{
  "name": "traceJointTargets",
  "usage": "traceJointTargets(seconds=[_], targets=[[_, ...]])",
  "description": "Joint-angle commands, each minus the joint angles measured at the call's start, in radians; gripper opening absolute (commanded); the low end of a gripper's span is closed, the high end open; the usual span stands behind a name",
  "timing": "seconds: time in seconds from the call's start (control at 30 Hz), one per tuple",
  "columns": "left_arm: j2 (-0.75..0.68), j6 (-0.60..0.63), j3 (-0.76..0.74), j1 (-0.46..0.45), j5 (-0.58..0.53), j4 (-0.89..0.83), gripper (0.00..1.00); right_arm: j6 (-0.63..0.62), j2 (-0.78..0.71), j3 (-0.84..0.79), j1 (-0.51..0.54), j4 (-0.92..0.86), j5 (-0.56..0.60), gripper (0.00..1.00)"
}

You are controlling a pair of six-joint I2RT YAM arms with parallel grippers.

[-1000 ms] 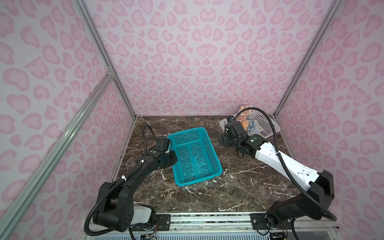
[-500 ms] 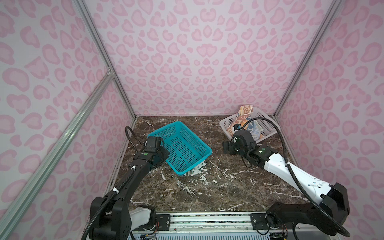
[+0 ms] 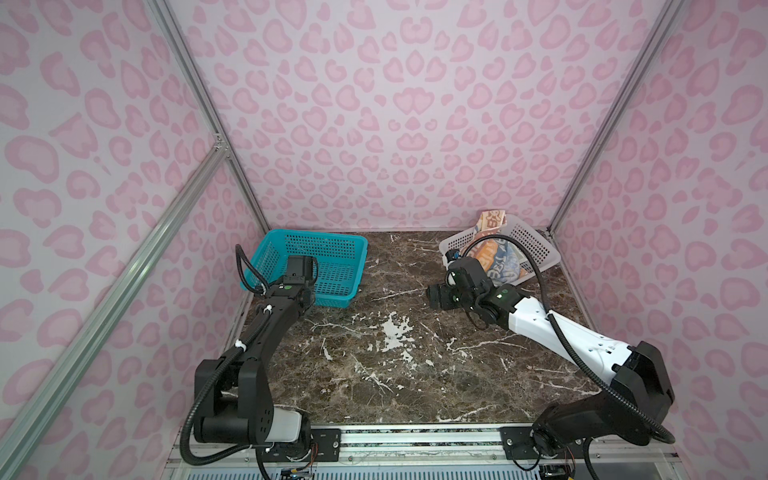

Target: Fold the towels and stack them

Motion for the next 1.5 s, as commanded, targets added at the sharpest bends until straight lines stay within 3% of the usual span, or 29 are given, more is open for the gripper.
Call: traceJointTargets(seconds=[0.0, 0.3, 0.47, 0.7, 0.83, 0.87, 1.03, 1.2, 1.37, 1.47], targets=[[0.067, -0.089, 0.058, 0.017, -0.048, 0.043, 0.02, -0.014, 0.002, -0.002, 0.000, 0.028, 0.000, 0.99], [0.213, -0.042, 0.167, 0.043, -0.070, 0.042, 0.03, 0.027, -0.001, 0.012, -0.044, -0.024, 0.024, 0.99], [0.229, 0.000, 0.192, 0.054, -0.058, 0.027, 0.19, 0.061, -0.012, 0.024, -0.090, -0.043, -0.002, 0.99], [0.214, 0.018, 0.161, 0.051, -0.035, 0.035, 0.58, 0.084, -0.021, 0.051, -0.121, -0.050, 0.027, 0.99], [0.193, 0.034, 0.147, 0.048, 0.001, 0.046, 0.94, 0.131, -0.004, 0.106, -0.212, -0.088, 0.023, 0.99], [0.187, 0.040, 0.147, 0.045, 0.009, 0.049, 0.99, 0.143, 0.007, 0.119, -0.240, -0.091, 0.012, 0.99], [0.128, 0.124, 0.145, 0.020, 0.023, 0.048, 0.98, 0.211, 0.136, 0.243, -0.372, -0.081, -0.069, 0.99], [-0.007, 0.285, 0.089, -0.043, -0.018, 0.046, 0.98, 0.294, 0.310, 0.427, -0.398, -0.088, -0.060, 0.99], [-0.169, 0.657, -0.014, -0.203, 0.082, 0.280, 0.98, 0.369, 0.537, 0.664, -0.391, -0.125, -0.093, 0.99], [-0.187, 0.763, -0.020, -0.285, 0.172, 0.316, 0.98, 0.380, 0.692, 0.851, -0.381, -0.233, -0.077, 0.99]])
